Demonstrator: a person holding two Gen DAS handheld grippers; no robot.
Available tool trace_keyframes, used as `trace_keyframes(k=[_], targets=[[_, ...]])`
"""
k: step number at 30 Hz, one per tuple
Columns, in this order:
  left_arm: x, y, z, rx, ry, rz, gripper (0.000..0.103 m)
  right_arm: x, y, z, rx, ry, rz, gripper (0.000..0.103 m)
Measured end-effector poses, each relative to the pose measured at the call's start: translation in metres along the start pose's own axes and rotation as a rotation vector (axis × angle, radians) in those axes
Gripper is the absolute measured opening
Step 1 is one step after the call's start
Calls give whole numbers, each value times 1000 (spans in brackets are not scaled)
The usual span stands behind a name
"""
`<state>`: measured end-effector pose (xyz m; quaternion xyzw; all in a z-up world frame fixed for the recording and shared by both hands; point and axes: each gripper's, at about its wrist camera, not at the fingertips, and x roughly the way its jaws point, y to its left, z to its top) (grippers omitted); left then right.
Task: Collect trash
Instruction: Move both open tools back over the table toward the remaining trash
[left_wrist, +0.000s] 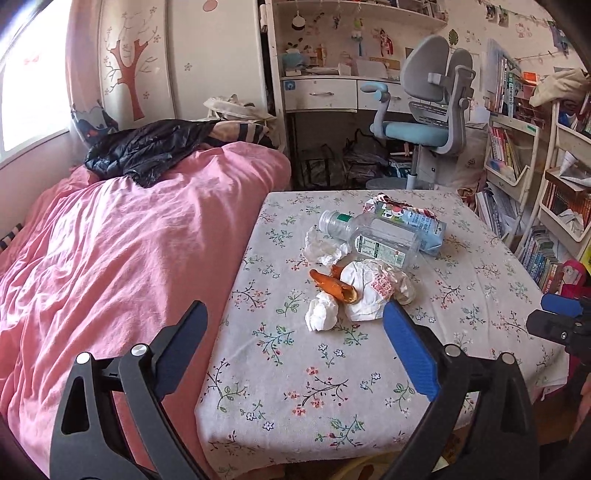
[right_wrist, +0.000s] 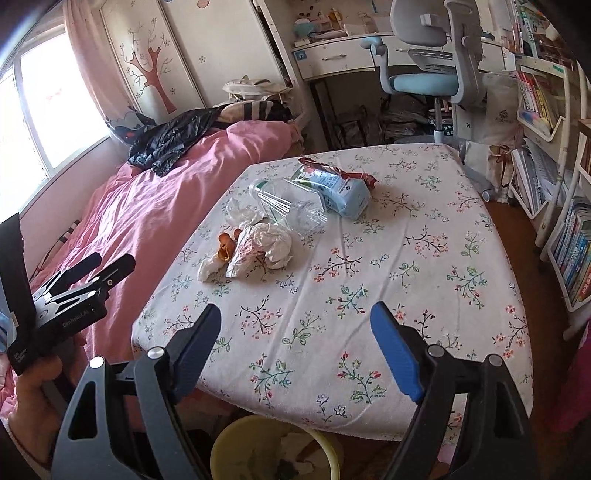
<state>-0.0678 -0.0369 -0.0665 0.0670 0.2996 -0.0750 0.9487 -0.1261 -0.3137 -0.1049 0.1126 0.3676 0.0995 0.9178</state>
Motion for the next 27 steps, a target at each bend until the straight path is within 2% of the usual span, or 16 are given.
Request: trace_keyframes(k=[11,16,21,27], targets=[[7,8,0,-60,30,-43,92,9,2,-3,-16,27,-9,81],[43,15,-1,-66,95,-70,92,38,4,3,-25,67,-31,82],[76,26,-3,-127,153,-145,92,52,14,17,-34,38,-8,82],[109,10,1,-18,196,-131,89,74,22,31,-33,41,29,82]])
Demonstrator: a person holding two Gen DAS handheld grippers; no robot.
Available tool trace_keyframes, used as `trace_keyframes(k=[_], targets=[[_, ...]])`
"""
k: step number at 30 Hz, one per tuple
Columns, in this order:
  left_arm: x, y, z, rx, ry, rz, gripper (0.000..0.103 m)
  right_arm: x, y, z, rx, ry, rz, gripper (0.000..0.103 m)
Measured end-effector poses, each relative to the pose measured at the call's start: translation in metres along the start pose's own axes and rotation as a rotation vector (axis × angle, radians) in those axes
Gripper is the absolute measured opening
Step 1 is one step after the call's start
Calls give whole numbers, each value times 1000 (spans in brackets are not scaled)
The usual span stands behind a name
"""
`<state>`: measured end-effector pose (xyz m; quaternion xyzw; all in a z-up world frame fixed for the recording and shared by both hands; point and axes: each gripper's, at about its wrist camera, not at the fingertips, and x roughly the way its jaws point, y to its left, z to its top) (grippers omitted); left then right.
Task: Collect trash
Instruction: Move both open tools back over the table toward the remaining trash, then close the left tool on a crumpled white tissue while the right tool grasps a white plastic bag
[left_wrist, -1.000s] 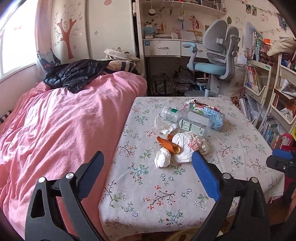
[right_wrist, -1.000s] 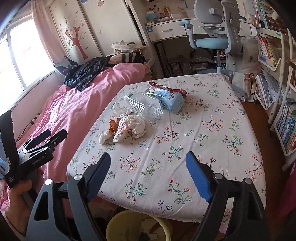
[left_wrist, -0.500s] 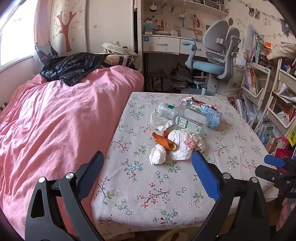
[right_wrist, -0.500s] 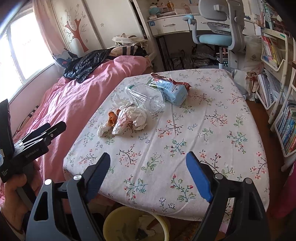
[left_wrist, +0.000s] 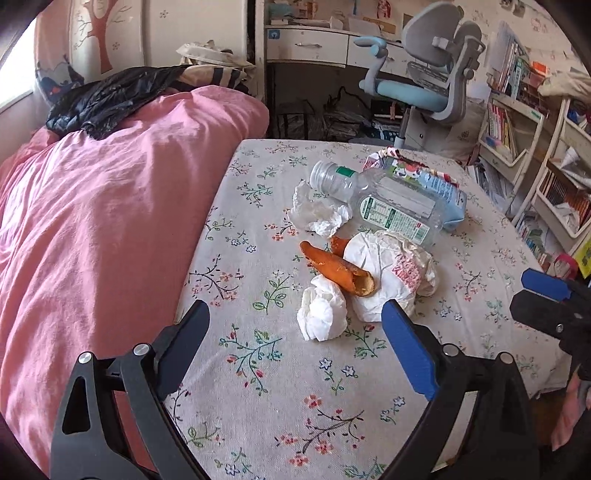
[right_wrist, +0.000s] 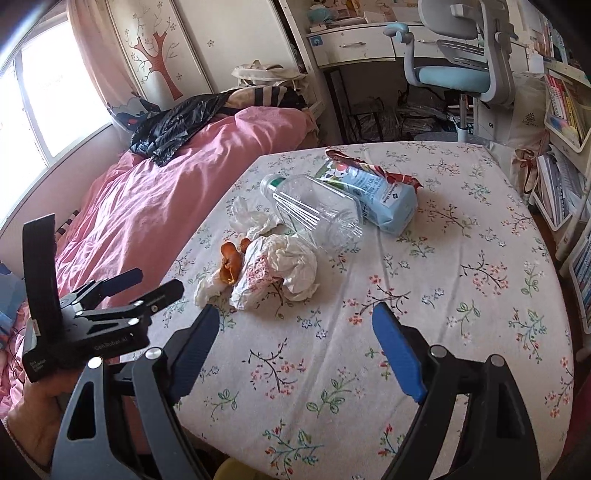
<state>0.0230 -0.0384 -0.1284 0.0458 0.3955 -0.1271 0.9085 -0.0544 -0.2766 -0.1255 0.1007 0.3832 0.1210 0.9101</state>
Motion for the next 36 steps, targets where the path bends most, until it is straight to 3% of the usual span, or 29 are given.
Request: trace_keyframes(k=[5,13,21,23,25,27,29,36], targets=[[25,-2,4,10,64,-7,76,17,1,8,8,13,16,82],[43,-3,6,7,108,-9,68,43,-4,17,63,51,42,82],[58,-8,8,27,162,-52,42,72,2,24,74,98,52,82],[58,-4,10,9,166,-69,32,80,4,24,70,114,50,81],[59,0,10,1,172,-74,26,88,6,22,62,138,51,72],[58,5,11,-10,177,-79,23,92,7,20,51,154,47,48],[57,9,12,-20,176,-72,22,93,4,19,70,181,88,34],[37,22,13,-58,137,-50,21,57,0,12,37,157,76,30]])
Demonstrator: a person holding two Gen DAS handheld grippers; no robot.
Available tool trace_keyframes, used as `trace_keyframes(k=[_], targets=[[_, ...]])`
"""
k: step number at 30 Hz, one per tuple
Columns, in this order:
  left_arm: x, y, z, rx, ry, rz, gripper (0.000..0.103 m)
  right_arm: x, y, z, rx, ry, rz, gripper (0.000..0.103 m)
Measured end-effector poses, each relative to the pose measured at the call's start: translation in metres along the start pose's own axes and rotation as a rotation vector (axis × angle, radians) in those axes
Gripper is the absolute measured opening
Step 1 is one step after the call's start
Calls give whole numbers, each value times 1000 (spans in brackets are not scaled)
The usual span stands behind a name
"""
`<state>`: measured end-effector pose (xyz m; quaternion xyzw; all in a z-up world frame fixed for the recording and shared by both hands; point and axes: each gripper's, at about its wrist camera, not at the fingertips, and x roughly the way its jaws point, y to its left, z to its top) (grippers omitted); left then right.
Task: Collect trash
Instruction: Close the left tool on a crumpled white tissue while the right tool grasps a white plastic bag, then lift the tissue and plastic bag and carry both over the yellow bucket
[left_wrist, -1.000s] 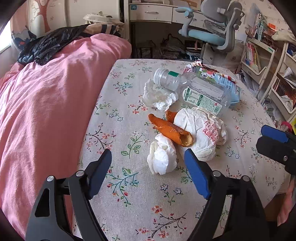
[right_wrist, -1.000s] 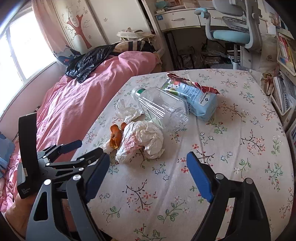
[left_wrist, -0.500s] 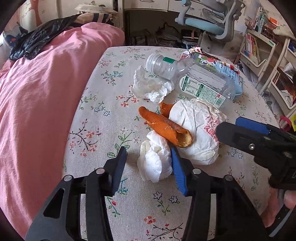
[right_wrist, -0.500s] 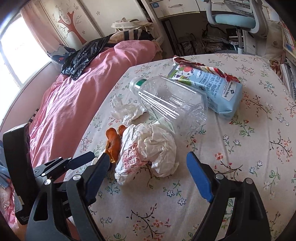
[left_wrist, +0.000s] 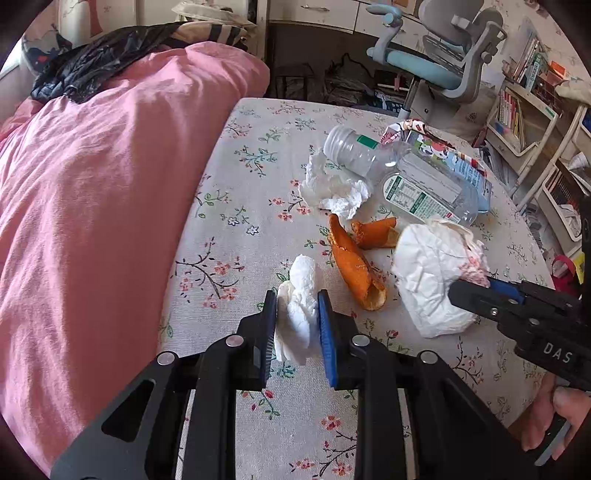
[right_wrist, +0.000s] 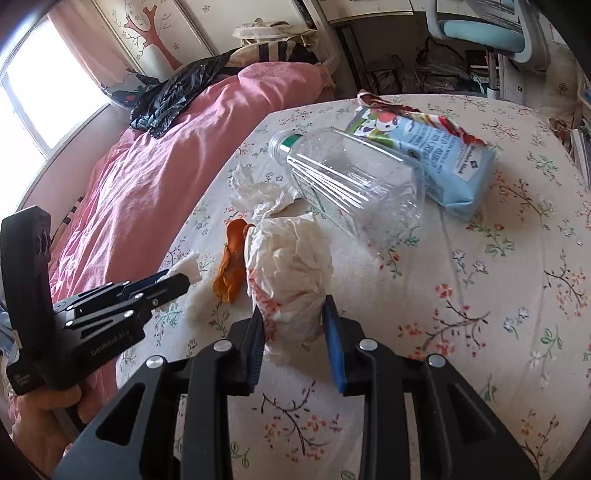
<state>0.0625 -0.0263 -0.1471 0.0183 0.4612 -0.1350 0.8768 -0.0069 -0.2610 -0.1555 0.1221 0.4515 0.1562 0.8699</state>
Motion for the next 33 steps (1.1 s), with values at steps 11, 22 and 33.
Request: trace_keyframes(k=[11,22,33], targets=[[-35,-10,-12,2,-76,-44,21,-34,-19,-20,39,87,-18,30],[-60,-8,-26,-54,-131,-73,21,-66,-36,-35,111,20,-17,31],[-85,-17,-36,-35,-187,-93,21,-70,-49,-39,130,-10,-55,33]])
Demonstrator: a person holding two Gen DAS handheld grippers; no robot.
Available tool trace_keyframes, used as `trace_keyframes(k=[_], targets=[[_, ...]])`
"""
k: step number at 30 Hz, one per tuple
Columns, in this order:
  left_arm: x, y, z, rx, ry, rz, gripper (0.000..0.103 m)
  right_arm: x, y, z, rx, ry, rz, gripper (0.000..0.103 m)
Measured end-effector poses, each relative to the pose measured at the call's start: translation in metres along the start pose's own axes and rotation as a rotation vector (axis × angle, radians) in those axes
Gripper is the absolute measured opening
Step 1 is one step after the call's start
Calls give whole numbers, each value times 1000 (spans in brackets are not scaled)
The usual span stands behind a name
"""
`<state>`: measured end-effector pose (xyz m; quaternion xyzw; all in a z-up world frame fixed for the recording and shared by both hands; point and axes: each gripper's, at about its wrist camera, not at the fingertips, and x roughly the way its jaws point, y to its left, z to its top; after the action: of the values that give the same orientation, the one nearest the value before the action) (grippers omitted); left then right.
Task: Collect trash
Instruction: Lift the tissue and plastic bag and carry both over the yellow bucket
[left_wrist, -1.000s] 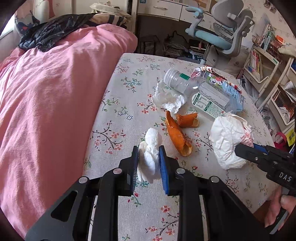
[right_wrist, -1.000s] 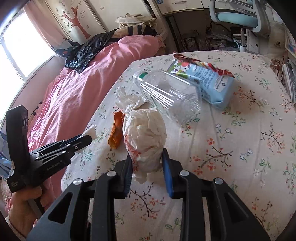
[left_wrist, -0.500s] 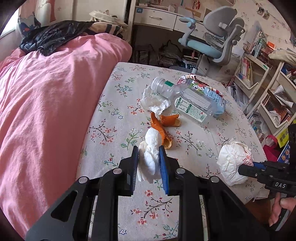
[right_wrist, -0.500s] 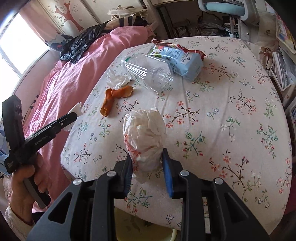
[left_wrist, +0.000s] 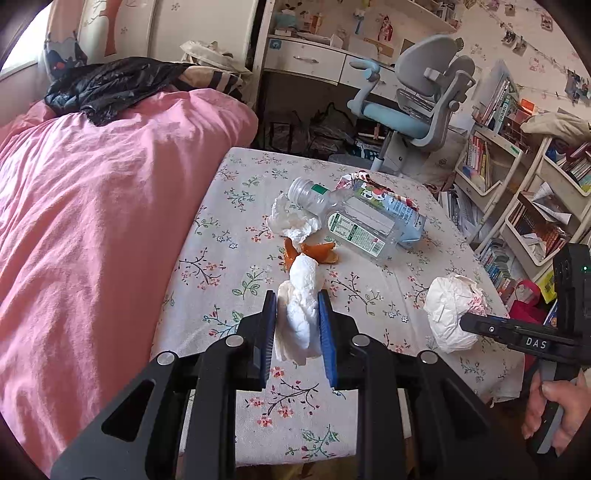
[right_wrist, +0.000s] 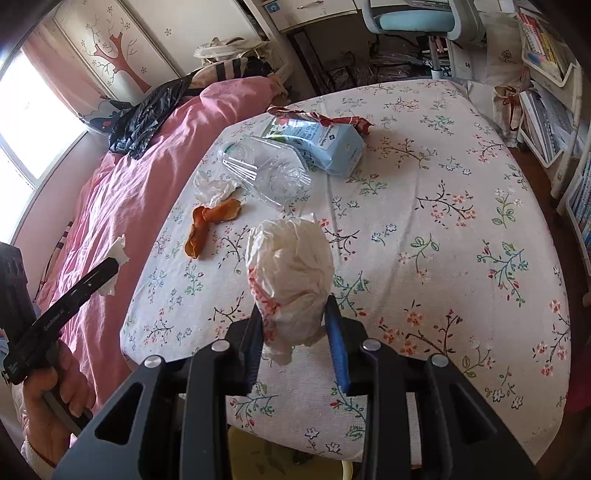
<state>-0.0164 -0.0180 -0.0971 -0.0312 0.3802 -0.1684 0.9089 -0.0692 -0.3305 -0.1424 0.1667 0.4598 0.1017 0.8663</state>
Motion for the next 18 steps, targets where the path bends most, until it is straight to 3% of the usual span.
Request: trace_keyframes(k=[18], targets=[[-29,-6,-13,-5,-34,-32,21,-36,4,-21,12,-40,24,34]])
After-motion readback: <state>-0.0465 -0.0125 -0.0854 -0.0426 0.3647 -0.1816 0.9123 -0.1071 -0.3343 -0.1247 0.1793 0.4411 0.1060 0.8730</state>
